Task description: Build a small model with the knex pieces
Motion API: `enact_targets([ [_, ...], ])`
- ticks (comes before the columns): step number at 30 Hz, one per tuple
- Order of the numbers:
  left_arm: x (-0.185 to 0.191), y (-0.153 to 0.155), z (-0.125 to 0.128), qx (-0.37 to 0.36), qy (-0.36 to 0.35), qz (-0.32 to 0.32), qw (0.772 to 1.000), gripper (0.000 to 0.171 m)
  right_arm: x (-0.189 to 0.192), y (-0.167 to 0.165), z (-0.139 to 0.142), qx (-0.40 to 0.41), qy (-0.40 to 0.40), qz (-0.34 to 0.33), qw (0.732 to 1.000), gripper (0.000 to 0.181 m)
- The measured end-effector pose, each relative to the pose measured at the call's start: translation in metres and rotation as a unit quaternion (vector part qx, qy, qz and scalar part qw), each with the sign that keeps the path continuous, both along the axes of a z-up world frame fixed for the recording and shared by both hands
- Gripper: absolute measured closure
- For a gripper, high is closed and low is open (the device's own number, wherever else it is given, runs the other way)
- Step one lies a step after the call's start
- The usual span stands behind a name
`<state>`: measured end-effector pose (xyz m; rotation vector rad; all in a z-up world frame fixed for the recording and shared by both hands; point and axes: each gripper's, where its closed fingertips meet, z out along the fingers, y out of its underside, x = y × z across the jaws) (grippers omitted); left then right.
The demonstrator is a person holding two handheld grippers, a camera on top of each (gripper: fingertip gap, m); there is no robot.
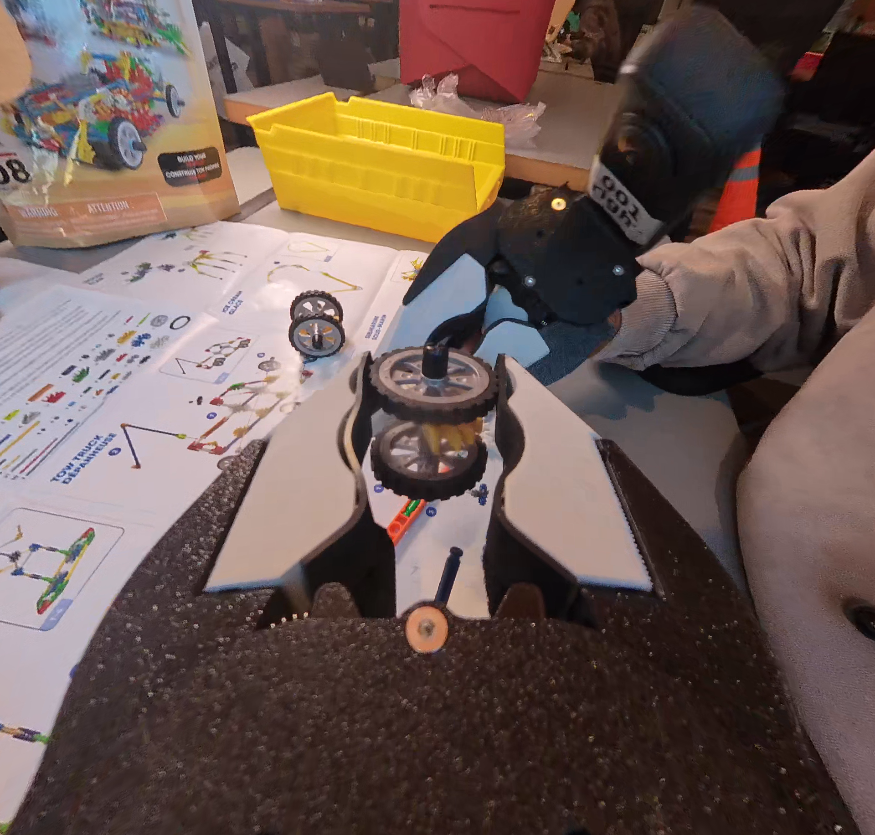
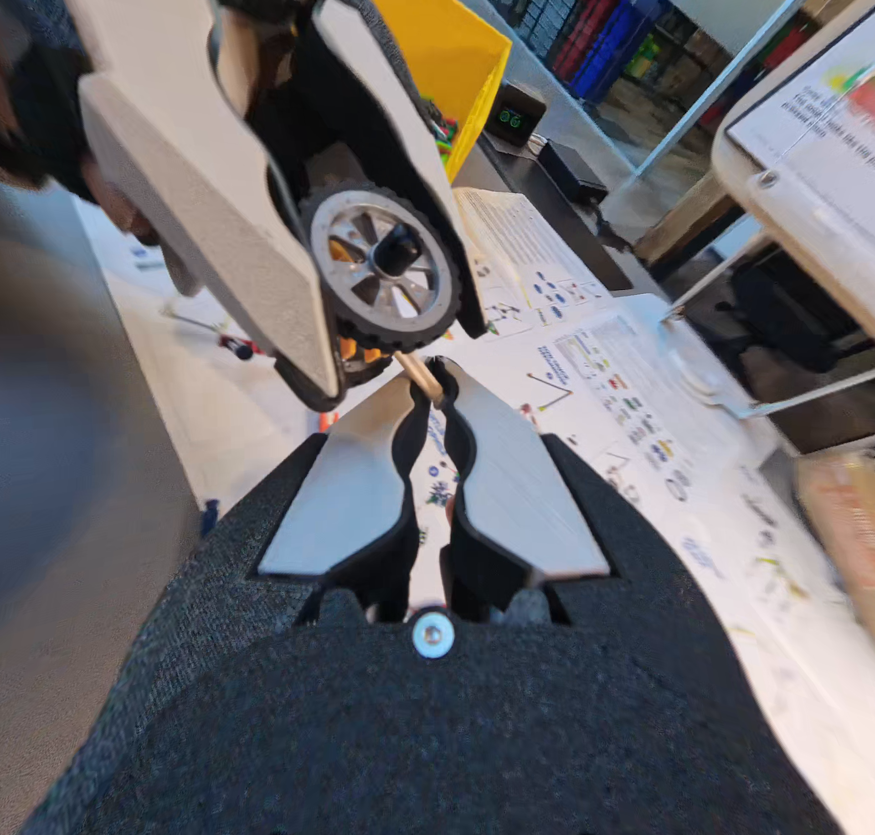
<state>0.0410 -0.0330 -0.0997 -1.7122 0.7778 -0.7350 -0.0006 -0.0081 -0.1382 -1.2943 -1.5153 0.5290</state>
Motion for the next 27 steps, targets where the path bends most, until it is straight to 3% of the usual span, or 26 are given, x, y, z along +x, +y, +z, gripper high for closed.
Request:
enact_targets([
  [2,0.004,-0.006,0.010,0.024,-0.020,-0.017,0.999,0.122,-0.002,-0.007,0.008,-0.131,0.053,0.015,0.990,0.181],
  [5,0.013,-0.021,0.029,0.080,-0.034,-0.045,0.995,0.123,0.004,-0.009,0.030,-0.338,0.146,0.063,0.928,0.181],
  [7,0.005,-0.020,0.037,0.091,-0.048,-0.040,0.994,0.122,0.008,-0.018,0.043,-0.367,0.164,0.098,0.910,0.181],
  [9,-0.006,-0.019,0.044,0.085,-0.079,-0.043,0.992,0.122,0.010,-0.014,0.051,-0.386,0.184,0.091,0.899,0.181],
  [10,-0.010,-0.017,0.044,0.076,-0.087,-0.043,0.992,0.122,0.012,-0.005,0.049,-0.348,0.180,0.070,0.917,0.181],
  [12,-0.016,-0.014,0.041,0.044,-0.108,-0.045,0.992,0.122,0.018,0.008,0.046,-0.187,0.151,0.051,0.969,0.181],
  [14,-0.021,-0.007,0.035,0.007,-0.122,-0.034,0.992,0.122,0.022,0.006,0.049,-0.029,0.123,0.058,0.990,0.171],
  [17,-0.022,0.004,0.014,-0.060,-0.113,-0.014,0.992,0.122,0.019,0.001,0.034,0.104,0.042,0.060,0.992,0.144],
  [21,-0.015,0.010,-0.003,-0.114,-0.111,-0.003,0.987,0.122,0.012,0.000,0.010,0.251,-0.039,0.057,0.965,0.160],
  [27,-0.009,0.008,-0.007,-0.148,-0.127,-0.014,0.981,0.122,0.005,0.005,0.000,0.267,-0.060,0.048,0.961,0.156],
])
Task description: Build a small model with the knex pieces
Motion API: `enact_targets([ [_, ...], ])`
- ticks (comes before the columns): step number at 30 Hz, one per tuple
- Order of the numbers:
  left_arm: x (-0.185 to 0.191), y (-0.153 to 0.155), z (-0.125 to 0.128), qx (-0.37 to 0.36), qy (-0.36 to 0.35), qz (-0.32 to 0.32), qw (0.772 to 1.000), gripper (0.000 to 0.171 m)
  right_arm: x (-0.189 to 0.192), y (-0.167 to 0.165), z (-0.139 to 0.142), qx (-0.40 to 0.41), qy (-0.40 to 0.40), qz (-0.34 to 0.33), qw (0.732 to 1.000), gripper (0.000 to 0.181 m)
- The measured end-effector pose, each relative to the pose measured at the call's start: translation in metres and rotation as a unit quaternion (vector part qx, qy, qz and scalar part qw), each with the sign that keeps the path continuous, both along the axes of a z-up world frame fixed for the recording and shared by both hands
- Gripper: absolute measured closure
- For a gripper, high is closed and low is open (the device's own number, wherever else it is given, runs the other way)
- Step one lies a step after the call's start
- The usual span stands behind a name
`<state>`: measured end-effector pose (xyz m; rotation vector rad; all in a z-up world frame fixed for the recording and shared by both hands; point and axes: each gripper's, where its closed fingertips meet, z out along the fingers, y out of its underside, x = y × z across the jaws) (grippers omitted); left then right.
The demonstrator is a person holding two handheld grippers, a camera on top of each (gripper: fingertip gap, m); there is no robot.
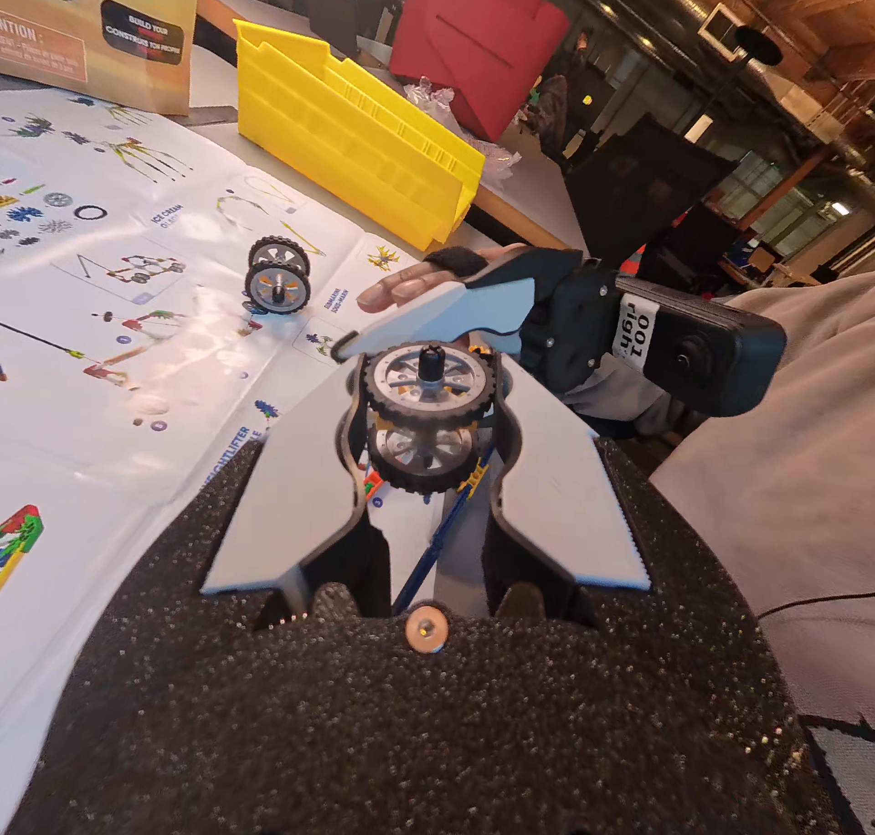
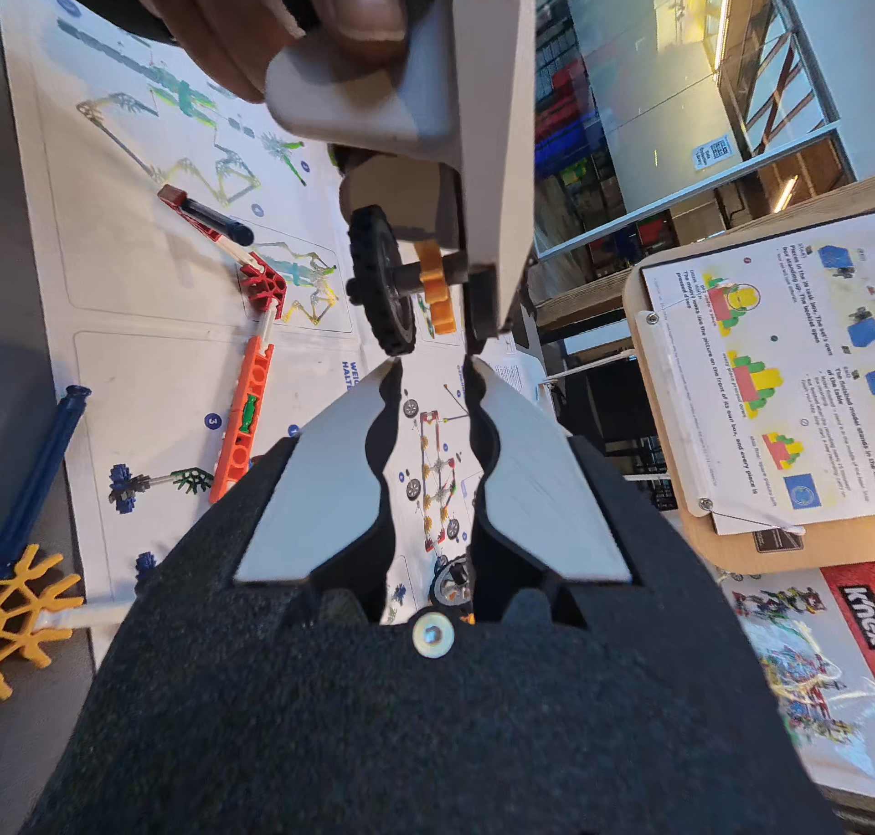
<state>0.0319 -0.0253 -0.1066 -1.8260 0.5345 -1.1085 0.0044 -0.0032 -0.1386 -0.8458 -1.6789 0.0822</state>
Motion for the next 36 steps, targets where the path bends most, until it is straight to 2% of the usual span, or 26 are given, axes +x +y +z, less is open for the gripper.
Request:
enact_targets([
  [4,0.005,-0.007,0.010,-0.010,-0.051,-0.031,0.998,0.122,-0.003,-0.004,0.003,-0.066,0.029,0.012,0.997,0.142],
  [7,0.008,-0.013,0.015,0.000,-0.076,-0.057,0.995,0.122,-0.006,-0.012,0.010,-0.161,0.077,0.041,0.983,0.147],
  [10,0.007,-0.022,0.031,0.007,-0.137,-0.096,0.986,0.121,-0.003,-0.019,0.020,-0.250,0.119,0.074,0.958,0.156],
  [12,0.009,-0.032,0.040,0.006,-0.172,-0.134,0.976,0.121,-0.003,-0.026,0.026,-0.280,0.134,0.103,0.945,0.145],
  [14,0.012,-0.043,0.046,-0.002,-0.198,-0.176,0.964,0.121,-0.003,-0.032,0.030,-0.297,0.140,0.127,0.936,0.143],
  [18,0.016,-0.050,0.046,0.006,-0.203,-0.201,0.958,0.121,0.002,-0.044,0.032,-0.355,0.135,0.171,0.909,0.156],
  [20,0.015,-0.052,0.050,0.011,-0.218,-0.210,0.953,0.121,0.006,-0.056,0.028,-0.351,0.107,0.202,0.908,0.181],
  [24,0.002,-0.046,0.058,0.014,-0.249,-0.197,0.948,0.121,0.014,-0.064,0.019,-0.331,0.069,0.220,0.915,0.181],
  [27,-0.003,-0.047,0.059,0.014,-0.258,-0.200,0.945,0.121,0.014,-0.045,0.022,-0.308,0.091,0.175,0.931,0.181],
  [30,0.003,-0.052,0.058,0.008,-0.258,-0.218,0.941,0.121,0.008,-0.043,0.027,-0.306,0.104,0.163,0.932,0.141],
  [31,0.007,-0.054,0.056,0.005,-0.254,-0.225,0.941,0.121,0.004,-0.046,0.028,-0.308,0.105,0.166,0.931,0.135],
  [33,0.013,-0.057,0.055,0.001,-0.251,-0.236,0.939,0.121,0.000,-0.052,0.023,-0.294,0.098,0.172,0.935,0.136],
  [36,0.013,-0.059,0.058,-0.006,-0.251,-0.246,0.936,0.121,0.001,-0.058,0.022,-0.296,0.107,0.192,0.930,0.154],
])
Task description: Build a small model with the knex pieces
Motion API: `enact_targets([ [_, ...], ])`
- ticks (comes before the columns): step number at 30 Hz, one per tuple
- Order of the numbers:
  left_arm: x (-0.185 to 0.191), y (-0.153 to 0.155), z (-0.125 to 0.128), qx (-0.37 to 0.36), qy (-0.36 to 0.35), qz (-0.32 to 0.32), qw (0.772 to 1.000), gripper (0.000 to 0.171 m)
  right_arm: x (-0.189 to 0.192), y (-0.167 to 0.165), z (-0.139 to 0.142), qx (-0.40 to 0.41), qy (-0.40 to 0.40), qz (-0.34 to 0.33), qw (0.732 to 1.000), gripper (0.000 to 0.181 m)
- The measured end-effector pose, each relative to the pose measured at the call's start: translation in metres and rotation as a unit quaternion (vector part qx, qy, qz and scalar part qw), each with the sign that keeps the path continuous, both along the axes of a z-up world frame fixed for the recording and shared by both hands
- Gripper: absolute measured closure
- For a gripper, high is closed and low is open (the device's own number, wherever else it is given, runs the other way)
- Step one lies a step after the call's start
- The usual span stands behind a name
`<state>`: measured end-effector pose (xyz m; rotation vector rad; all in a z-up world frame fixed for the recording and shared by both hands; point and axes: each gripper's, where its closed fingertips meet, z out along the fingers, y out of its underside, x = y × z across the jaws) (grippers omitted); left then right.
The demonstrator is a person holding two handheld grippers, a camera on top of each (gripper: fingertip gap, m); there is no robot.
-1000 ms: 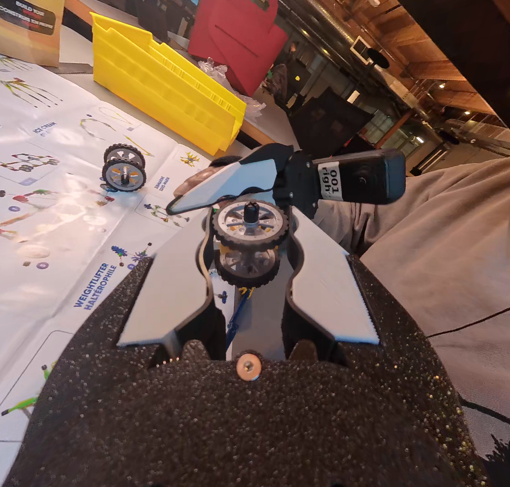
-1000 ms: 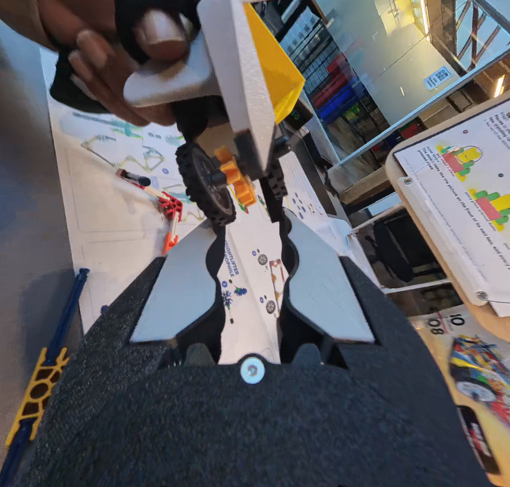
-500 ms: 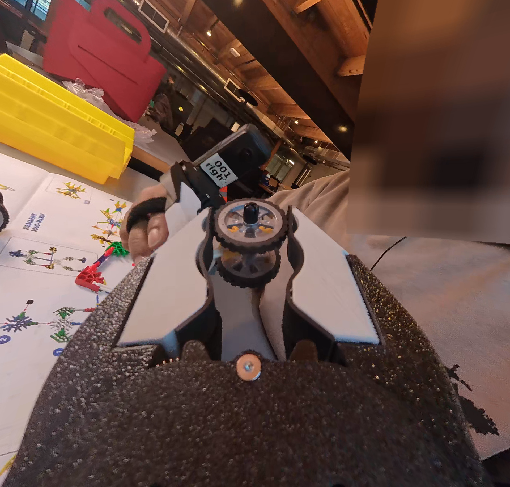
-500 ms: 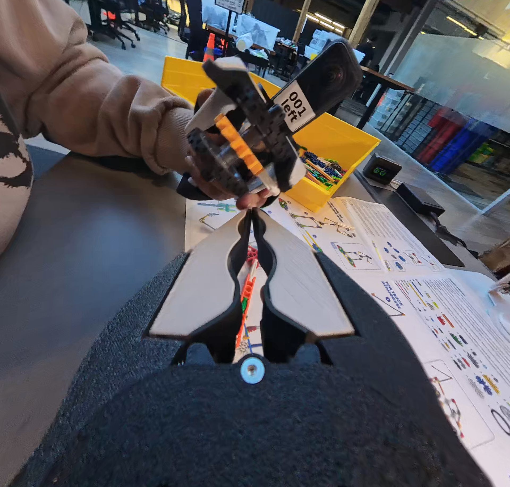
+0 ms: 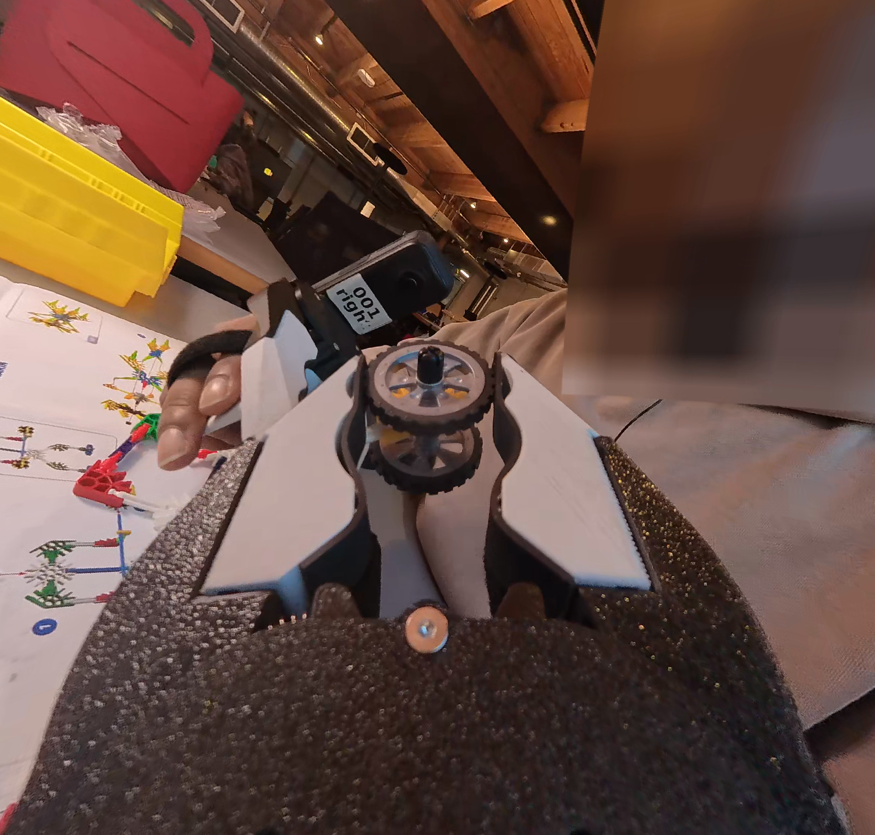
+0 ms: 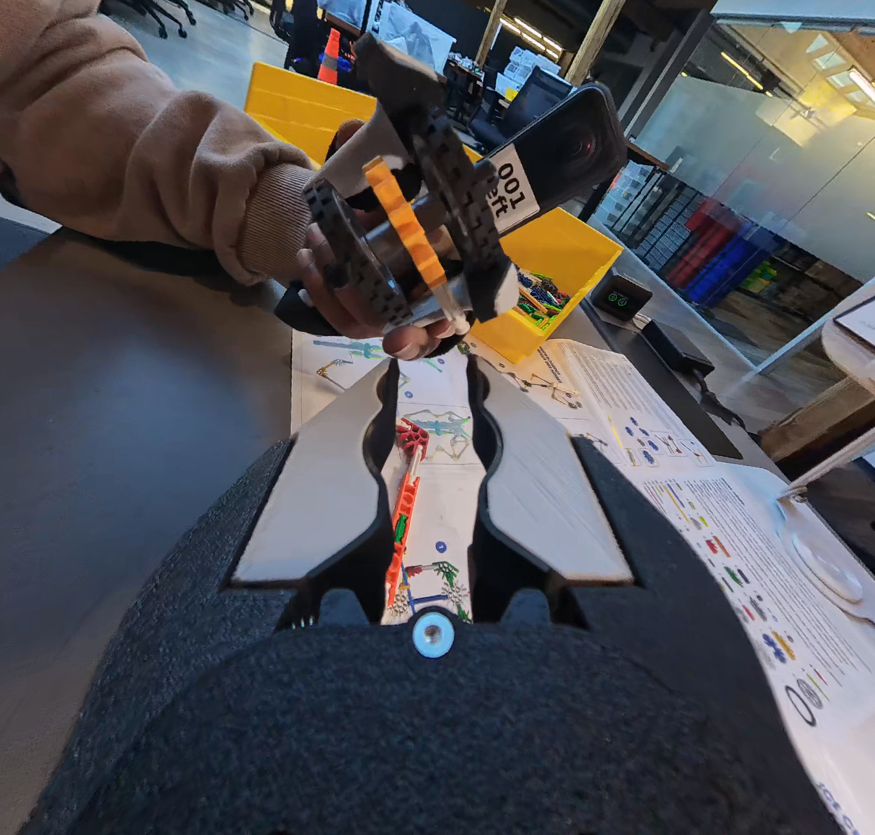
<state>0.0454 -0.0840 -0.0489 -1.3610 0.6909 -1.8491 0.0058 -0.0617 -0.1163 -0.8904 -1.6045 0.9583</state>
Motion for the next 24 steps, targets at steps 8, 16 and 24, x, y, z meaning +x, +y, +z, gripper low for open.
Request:
enact_targets([
  [8,0.006,0.007,-0.055,0.155,0.284,0.090,0.942,0.121,0.010,0.039,-0.019,0.029,-0.049,-0.067,0.996,0.150],
  [16,0.002,0.004,-0.093,0.376,0.485,0.115,0.781,0.121,0.031,0.048,-0.026,-0.013,-0.100,-0.033,0.994,0.150],
  [24,-0.002,0.011,-0.084,0.349,0.461,0.135,0.805,0.121,0.044,0.004,-0.027,-0.046,-0.164,0.063,0.983,0.133],
])
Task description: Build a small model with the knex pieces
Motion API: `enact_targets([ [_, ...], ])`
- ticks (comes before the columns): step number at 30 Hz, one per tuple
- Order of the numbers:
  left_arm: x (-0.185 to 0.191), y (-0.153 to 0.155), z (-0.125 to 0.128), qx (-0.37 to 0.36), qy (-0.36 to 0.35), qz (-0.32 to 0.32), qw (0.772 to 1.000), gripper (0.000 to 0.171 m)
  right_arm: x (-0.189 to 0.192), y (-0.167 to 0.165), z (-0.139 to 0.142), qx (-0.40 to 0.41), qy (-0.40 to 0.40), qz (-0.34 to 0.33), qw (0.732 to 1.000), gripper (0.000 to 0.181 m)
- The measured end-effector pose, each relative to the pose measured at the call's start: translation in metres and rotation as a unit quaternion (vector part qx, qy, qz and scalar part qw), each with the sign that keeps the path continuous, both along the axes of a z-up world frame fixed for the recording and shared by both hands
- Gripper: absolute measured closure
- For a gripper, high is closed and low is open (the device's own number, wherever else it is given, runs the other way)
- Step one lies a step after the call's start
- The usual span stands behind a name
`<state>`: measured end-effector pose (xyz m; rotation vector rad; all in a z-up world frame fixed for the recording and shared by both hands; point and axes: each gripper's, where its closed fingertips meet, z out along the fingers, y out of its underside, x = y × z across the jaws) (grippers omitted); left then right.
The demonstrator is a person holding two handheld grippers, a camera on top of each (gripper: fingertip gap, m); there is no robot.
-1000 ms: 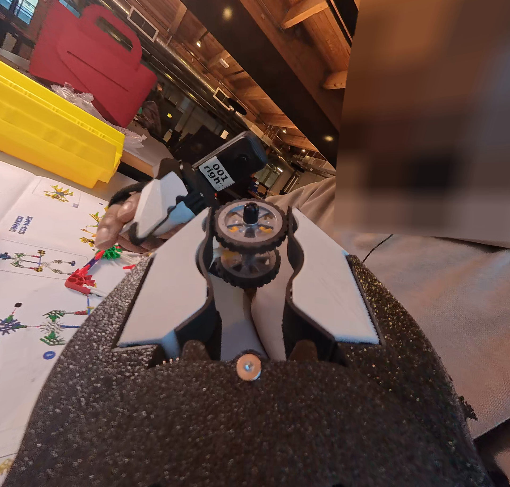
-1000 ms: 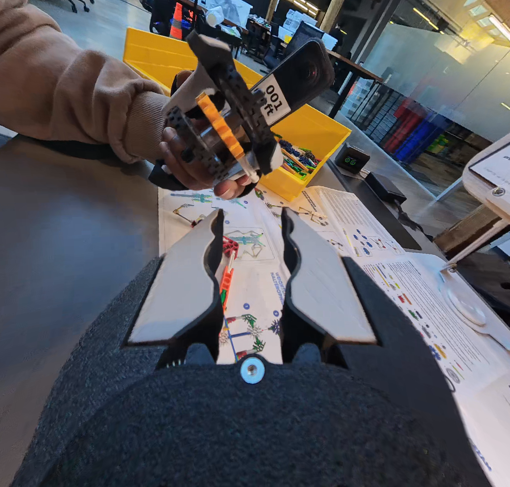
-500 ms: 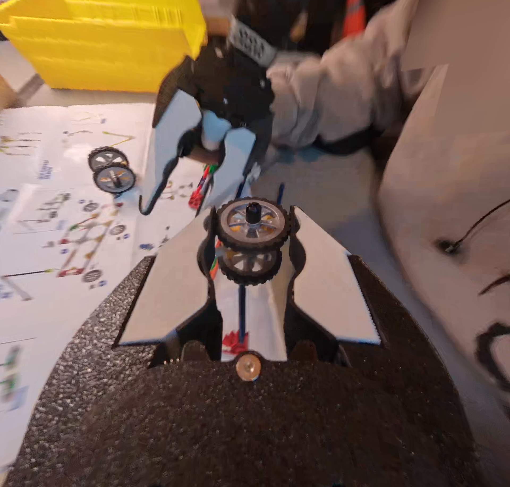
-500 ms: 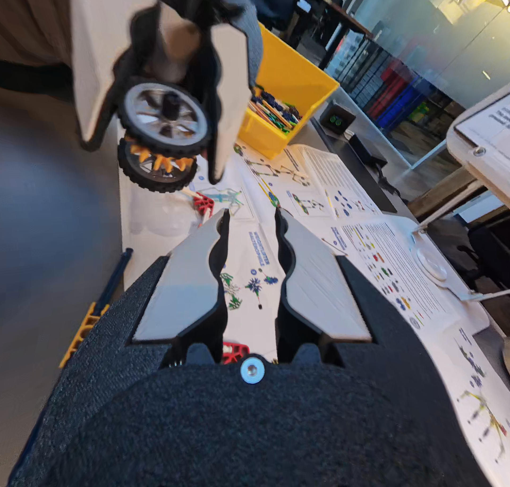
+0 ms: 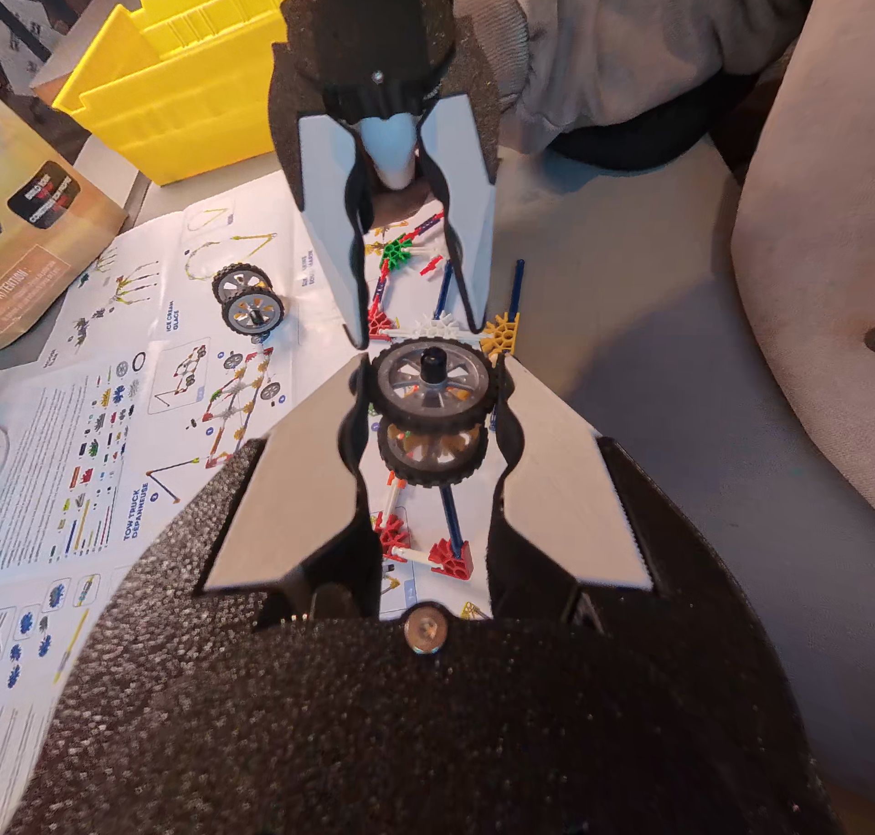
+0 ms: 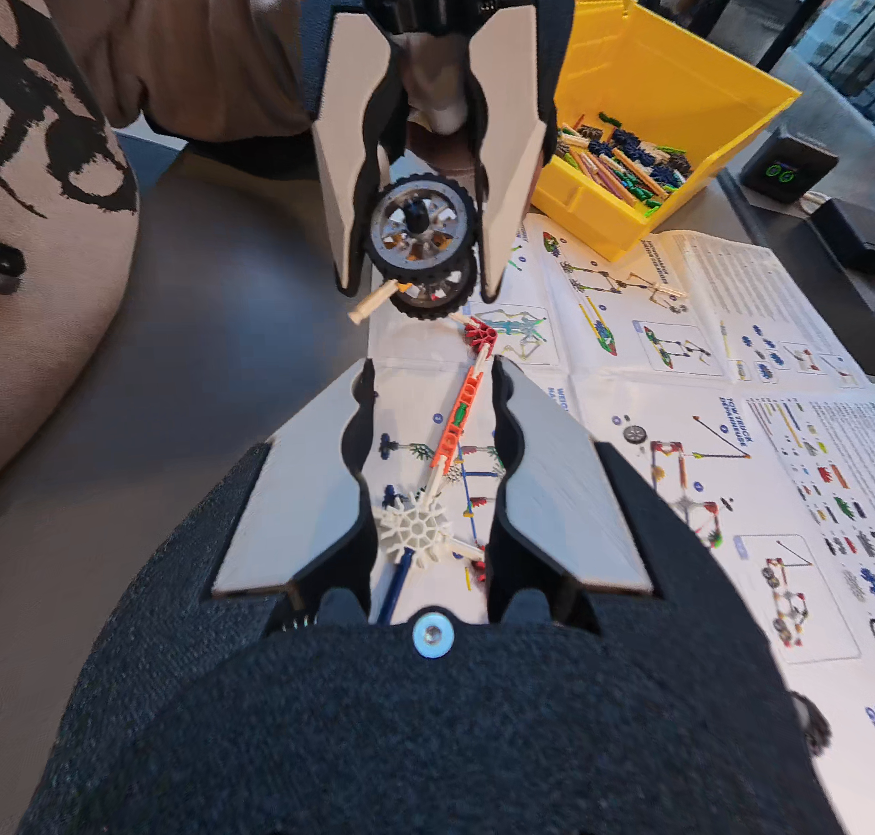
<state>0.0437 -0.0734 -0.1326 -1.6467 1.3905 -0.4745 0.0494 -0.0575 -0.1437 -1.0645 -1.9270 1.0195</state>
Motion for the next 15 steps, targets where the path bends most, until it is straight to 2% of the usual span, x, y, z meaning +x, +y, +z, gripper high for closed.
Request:
enact_targets([
  [5,-0.008,0.021,-0.001,-0.052,-0.035,0.073,0.995,0.121,-0.007,-0.009,0.000,0.000,-0.016,-0.015,1.000,0.134],
  [8,-0.009,0.030,0.000,-0.084,-0.066,0.105,0.989,0.121,-0.023,-0.001,-0.003,0.034,-0.012,-0.065,0.997,0.136],
  [13,-0.004,0.036,0.002,-0.158,-0.126,0.134,0.970,0.121,-0.034,0.019,-0.011,0.167,0.005,-0.115,0.979,0.169],
  [15,-0.003,0.039,0.002,-0.193,-0.154,0.143,0.959,0.121,-0.037,0.023,-0.013,0.212,0.017,-0.122,0.969,0.176],
])
